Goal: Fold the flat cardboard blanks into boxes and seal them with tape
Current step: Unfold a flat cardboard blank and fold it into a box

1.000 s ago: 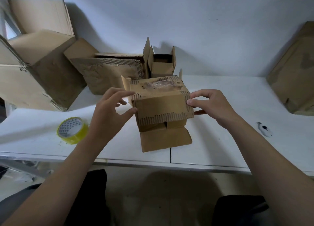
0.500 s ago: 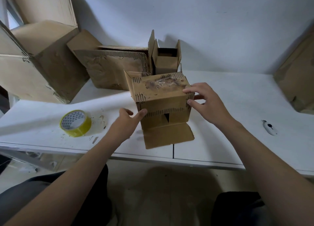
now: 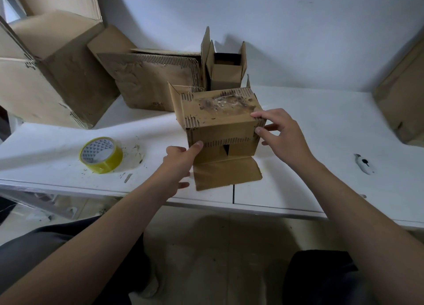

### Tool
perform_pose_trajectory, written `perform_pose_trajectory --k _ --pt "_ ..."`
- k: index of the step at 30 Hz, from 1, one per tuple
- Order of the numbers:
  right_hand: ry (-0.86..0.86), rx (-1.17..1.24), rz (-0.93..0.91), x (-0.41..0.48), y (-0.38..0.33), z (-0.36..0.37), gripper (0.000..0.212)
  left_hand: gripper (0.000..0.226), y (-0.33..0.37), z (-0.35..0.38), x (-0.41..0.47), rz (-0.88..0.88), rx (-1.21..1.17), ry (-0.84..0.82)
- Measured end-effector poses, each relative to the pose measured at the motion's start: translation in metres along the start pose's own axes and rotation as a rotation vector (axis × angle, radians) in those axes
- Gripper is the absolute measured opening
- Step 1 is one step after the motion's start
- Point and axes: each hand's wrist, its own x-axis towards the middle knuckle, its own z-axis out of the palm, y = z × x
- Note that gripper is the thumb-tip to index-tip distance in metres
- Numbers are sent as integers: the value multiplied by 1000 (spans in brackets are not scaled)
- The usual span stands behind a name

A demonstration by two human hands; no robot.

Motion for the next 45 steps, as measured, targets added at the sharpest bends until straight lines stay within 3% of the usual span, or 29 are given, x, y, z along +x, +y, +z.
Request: perform_pose_trajectory --k 5,12,14,17,21,25,30,33,39,45 --pt "42 0 30 -7 6 0 39 66 -1 -6 2 -70 -90 -17" --pt "101 11 94 -19 8 3 39 25 -4 -8 -1 -155 -364 -29" --pt "98 24 102 -20 9 2 40 21 -3 -7 -1 -91 -359 -10" --pt "80 23 79 -19 10 0 43 50 -5 -4 5 168 -97 29" --pt "14 7 54 -20 11 5 53 60 -14 -3 12 422 134 41" --pt "-176 70 41 -30 16 18 85 33 -14 -6 27 522 226 203" --pt "-119 56 17 -24 14 22 99 13 -8 -5 23 668 252 317" --pt "-53 -22 -37 -18 -3 9 94 16 7 -8 6 837 163 389" --pt "50 -68 -56 -24 -49 -22 55 21 32 -13 -23 1041 37 366" --pt "36 -209 128 -28 -74 -45 47 34 36 -3 -35 963 -4 195"
